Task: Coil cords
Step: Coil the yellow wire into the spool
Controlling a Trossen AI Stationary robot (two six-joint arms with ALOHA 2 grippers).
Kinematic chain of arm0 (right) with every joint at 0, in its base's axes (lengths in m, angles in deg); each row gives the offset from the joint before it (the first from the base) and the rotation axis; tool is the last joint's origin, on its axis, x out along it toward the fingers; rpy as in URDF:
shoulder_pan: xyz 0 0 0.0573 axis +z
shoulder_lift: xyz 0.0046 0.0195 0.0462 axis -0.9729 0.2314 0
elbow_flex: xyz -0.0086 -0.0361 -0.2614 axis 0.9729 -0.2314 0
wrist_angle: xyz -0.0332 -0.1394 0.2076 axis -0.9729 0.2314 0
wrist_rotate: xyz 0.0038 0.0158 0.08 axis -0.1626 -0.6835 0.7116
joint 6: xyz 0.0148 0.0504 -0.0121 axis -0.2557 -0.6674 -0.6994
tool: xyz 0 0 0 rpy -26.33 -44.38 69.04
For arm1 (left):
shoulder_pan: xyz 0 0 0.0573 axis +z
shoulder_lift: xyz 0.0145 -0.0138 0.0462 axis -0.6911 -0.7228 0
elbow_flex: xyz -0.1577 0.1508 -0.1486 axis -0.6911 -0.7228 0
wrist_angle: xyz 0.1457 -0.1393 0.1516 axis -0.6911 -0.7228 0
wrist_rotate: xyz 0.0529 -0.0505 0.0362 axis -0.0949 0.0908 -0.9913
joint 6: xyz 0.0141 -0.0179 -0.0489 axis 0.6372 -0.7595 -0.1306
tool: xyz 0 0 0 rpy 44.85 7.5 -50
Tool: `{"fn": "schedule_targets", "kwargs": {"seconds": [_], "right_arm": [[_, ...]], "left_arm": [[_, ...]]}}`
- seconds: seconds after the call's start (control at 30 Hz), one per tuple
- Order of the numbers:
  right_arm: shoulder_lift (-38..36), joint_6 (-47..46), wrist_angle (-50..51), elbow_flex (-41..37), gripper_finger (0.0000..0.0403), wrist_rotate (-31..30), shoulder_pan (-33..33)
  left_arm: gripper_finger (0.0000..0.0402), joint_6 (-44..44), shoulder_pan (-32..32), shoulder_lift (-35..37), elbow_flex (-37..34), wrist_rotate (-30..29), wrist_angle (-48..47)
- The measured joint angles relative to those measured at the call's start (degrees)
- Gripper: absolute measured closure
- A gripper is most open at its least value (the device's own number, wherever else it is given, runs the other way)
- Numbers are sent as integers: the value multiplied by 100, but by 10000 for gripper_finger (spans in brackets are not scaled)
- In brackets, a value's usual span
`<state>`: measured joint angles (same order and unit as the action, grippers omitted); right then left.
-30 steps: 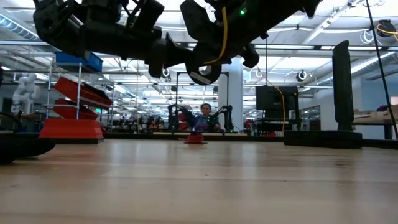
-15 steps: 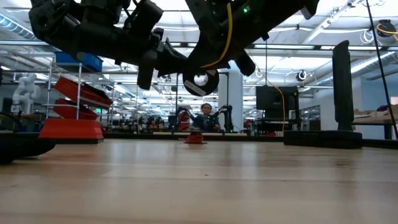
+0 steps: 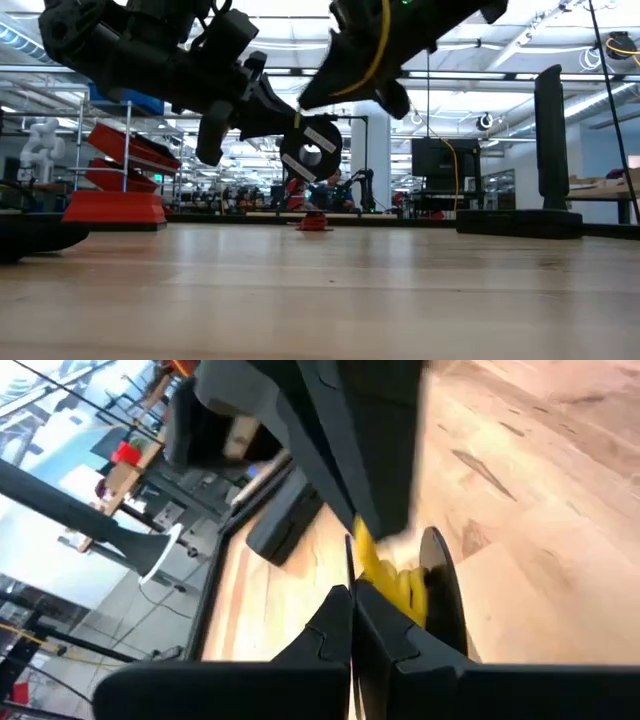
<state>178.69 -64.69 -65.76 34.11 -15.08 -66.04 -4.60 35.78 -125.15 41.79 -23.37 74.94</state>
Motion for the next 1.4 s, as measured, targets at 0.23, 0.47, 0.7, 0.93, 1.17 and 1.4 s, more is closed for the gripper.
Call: {"fn": "schedule_targets", "kwargs": {"seconds": [0.23, 0.47, 0.7, 0.93, 1.17, 1.4], "right_arm": [[-97, 213, 728, 13, 395, 100, 39], [-97, 851, 1108, 20, 394, 105, 211], [-91, 1193, 1314, 20, 394, 98, 342], [-89, 1382, 1488, 20, 394, 96, 375], [-82, 1652, 1600, 20, 394, 106, 377], [-76, 2168, 1815, 22, 395, 56, 380]], "left_arm": [[402, -188, 3, -6, -4, 214, 20], [402, -470, 3, 106, -9, 491, 86], [402, -639, 5, 150, -9, 763, 123], [402, -780, 32, 152, -7, 819, 129], [402, -931, 56, 154, -4, 952, 134], [402, -1021, 88, 160, 7, 1035, 175]]}}
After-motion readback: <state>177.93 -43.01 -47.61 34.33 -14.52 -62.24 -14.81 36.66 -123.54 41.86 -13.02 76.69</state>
